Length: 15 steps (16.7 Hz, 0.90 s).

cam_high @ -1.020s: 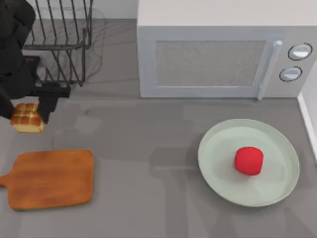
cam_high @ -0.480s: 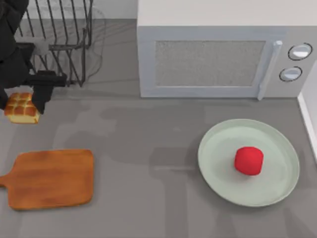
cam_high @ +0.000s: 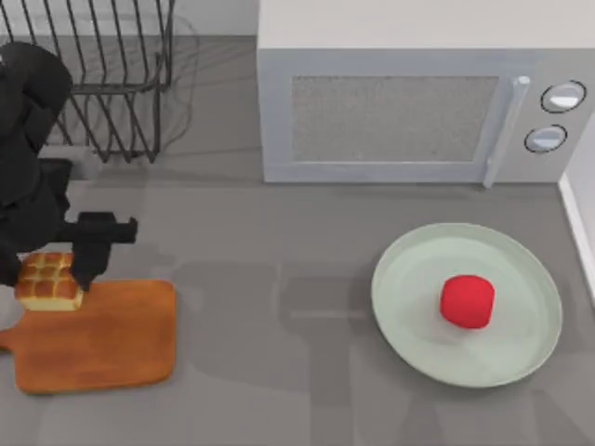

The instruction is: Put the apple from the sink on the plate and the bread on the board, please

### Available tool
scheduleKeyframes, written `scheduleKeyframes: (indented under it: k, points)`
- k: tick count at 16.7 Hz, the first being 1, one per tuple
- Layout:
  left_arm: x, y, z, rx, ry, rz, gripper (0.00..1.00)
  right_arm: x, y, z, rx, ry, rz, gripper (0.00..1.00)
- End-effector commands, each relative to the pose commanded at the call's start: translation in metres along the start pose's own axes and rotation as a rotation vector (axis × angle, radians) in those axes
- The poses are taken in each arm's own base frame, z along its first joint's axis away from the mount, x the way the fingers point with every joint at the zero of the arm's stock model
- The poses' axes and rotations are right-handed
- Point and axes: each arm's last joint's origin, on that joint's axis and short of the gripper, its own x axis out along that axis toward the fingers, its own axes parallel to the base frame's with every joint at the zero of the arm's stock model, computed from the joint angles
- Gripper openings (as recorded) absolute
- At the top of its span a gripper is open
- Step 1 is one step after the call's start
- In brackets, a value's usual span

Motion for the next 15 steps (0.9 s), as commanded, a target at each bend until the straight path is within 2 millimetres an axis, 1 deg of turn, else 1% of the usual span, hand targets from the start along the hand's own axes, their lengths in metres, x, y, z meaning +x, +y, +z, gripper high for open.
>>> scheduleKeyframes:
  k: [2, 3, 10, 15]
  points:
    - [0.0024, -0.0029, -0.0106, -0.005, -0.009, -0.001, 0.00, 0.0000, 0.0000, 0.0000, 0.000, 0.000, 0.000, 1.00]
    - [0.0027, -0.0035, -0.0126, -0.006, -0.012, -0.001, 0.00, 0.0000, 0.0000, 0.0000, 0.000, 0.000, 0.000, 1.00]
    - [0.0044, -0.0023, -0.0118, -0.008, -0.012, -0.001, 0.00, 0.0000, 0.0000, 0.0000, 0.000, 0.000, 0.000, 1.00]
    - [0.0112, -0.0028, -0.0102, -0.008, -0.040, -0.005, 0.00, 0.0000, 0.0000, 0.0000, 0.000, 0.000, 0.000, 1.00]
